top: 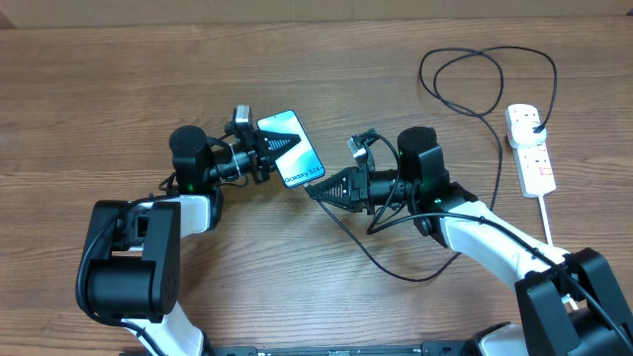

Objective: Plug charger to phone and switch on socket

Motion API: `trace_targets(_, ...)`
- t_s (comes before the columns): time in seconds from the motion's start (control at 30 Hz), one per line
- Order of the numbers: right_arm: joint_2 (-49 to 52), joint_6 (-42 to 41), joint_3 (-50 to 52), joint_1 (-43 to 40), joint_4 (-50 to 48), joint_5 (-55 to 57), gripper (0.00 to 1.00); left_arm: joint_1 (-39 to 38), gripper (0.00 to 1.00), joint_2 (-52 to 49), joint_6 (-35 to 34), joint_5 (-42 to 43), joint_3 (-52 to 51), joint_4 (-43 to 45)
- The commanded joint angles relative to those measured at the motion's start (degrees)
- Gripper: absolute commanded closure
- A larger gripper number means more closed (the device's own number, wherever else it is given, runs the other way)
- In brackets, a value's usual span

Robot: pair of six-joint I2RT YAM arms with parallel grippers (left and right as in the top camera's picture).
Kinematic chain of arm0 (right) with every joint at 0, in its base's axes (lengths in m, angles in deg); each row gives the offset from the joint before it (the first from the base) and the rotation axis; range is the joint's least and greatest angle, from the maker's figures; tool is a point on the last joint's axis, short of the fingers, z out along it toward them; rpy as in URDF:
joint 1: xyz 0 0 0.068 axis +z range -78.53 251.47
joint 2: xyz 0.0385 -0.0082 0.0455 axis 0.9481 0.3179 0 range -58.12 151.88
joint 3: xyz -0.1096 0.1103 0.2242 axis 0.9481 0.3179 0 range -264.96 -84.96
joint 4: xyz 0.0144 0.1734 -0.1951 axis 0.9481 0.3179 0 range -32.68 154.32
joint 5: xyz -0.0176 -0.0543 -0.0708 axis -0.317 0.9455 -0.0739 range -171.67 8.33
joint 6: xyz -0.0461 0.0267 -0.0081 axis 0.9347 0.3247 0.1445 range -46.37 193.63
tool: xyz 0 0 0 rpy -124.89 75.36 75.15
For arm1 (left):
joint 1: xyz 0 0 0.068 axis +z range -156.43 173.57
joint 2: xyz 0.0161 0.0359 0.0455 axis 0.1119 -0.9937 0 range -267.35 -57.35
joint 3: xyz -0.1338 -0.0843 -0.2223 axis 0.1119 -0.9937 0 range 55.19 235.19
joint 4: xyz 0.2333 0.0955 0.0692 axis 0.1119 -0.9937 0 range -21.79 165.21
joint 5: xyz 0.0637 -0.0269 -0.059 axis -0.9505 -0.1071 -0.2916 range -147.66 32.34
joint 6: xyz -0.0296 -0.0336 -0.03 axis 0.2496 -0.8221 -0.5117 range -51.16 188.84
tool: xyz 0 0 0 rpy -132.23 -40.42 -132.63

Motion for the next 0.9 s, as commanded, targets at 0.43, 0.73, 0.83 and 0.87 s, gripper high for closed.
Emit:
trace_targets(0.43,-0.79,0.50,-0.17,-0.04,0.70,3.69,0.96,0.63,0.96,1.68,-0.42,0.00,1.64,0.70)
trace_targets(0.73,-0.79,-0.37,-0.17,-0.04,0.61,3.98,0.96,0.63,0.96,1.68,-0.17,-0.02,1.64,0.70)
trace_targets(0.83,-0.79,-1.14,-0.17,-0.04,0.55,4.02,0.96,0.63,0.96,1.68,0.00,-0.04,1.64,0.70)
trace_targets(0.87,-0.79,-1.27,-0.17,-0.04,0.37,4.02,0.96,0.61,0.96,1.68,0.11,-0.02,1.64,0.70)
